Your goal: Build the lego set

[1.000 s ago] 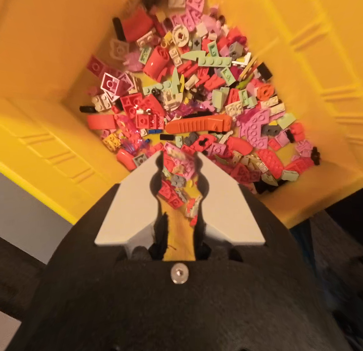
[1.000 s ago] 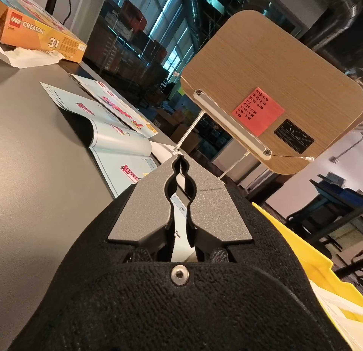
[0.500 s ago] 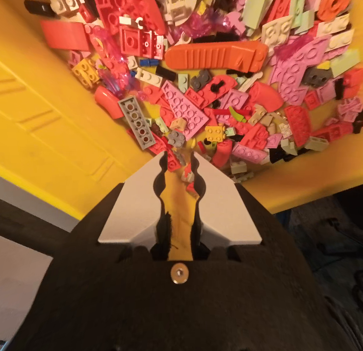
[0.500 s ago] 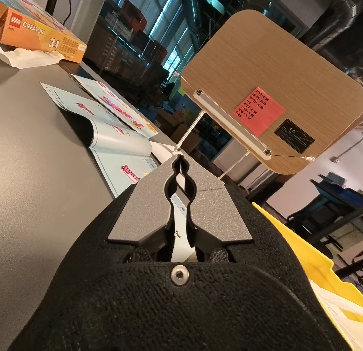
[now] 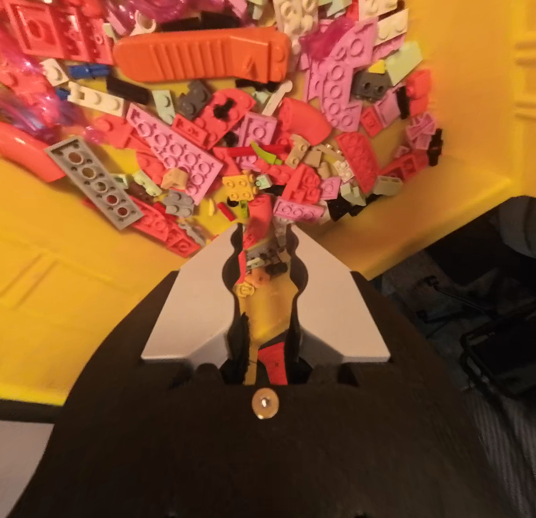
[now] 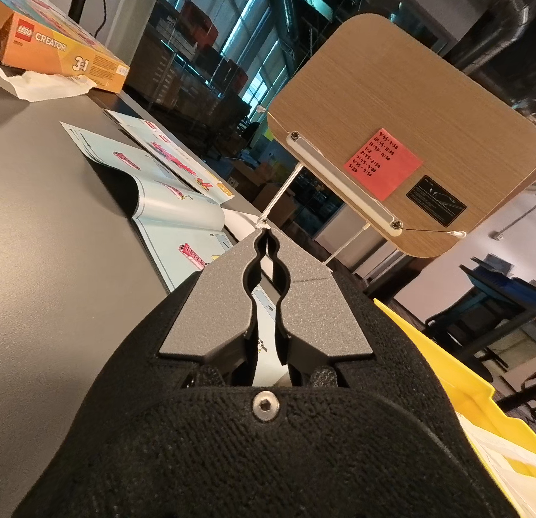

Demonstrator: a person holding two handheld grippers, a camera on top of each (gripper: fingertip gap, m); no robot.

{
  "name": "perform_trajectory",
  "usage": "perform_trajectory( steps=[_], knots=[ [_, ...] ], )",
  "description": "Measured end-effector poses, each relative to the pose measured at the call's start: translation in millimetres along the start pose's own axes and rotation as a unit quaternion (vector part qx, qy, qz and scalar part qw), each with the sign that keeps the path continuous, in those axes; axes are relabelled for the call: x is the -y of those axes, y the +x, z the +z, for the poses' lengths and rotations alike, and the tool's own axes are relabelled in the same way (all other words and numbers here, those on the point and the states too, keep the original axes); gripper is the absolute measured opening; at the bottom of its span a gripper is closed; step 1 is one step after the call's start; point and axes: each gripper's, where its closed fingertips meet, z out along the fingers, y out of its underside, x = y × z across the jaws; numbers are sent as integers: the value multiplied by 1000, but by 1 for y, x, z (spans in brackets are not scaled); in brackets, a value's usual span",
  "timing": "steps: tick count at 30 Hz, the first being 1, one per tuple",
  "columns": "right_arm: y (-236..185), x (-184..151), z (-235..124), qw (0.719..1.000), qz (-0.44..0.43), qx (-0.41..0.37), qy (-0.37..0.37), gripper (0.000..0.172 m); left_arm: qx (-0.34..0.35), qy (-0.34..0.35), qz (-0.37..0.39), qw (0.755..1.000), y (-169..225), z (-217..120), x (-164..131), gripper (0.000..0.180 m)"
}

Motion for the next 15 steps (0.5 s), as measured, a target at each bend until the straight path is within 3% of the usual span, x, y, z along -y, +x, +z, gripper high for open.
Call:
perform_trajectory(
  steps=[5, 8, 11, 15],
  knots=[
    [0, 0, 0, 1000, -1, 1, 0, 0, 14, -13, 14, 1000, -5, 6, 0, 15],
    [-1, 0, 0, 1000, -1, 1, -1, 0, 54, 62, 70, 994, -11, -5, 28, 15],
    [-1, 0, 0, 1000, -3, 1, -1, 0, 110, 131, 77, 982, -24, -23, 57, 15],
    [0, 0, 0, 1000, -2, 0, -1, 0, 148, 163, 83, 972, -36, -29, 75, 16]
  ],
)
